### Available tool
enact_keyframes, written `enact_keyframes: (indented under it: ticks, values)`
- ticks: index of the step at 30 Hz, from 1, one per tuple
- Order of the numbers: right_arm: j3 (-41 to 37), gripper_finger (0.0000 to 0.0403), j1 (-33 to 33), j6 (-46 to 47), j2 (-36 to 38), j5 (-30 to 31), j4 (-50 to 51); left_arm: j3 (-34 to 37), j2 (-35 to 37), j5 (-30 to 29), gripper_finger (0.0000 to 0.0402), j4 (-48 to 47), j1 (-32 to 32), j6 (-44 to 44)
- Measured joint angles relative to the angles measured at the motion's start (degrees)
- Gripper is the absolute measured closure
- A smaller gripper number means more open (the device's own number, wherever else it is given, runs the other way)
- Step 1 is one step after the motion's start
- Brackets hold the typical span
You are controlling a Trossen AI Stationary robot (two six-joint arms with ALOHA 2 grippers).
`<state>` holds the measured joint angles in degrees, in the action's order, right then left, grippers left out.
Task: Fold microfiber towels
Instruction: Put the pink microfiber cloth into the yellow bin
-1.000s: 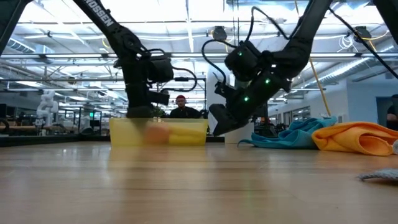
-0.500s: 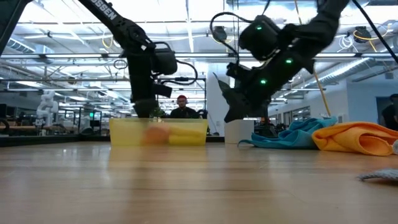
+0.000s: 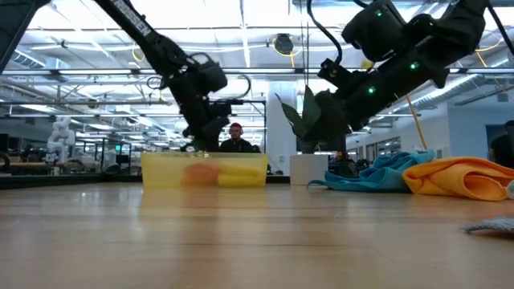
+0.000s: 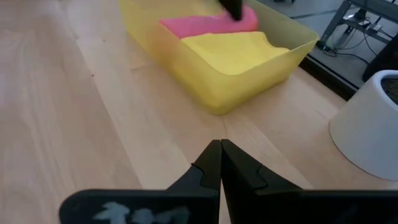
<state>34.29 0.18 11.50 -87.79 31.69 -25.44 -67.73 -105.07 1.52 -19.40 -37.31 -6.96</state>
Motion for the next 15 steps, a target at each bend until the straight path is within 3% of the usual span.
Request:
enact_keyframes:
  ticks: [8, 15]
  values:
    - [-0.34, 0.0403, 0.28, -0.28, 0.09, 0.00, -0.05, 0.11, -5.09, -2.46, 0.0398, 0.08, 0.75, -1.17]
    - [-0.36, 0.0403, 1.75, -2.33, 0.99, 1.72, 0.44, 0.05, 5.16, -5.03, 0.0396, -2.27, 4.44, -2.94]
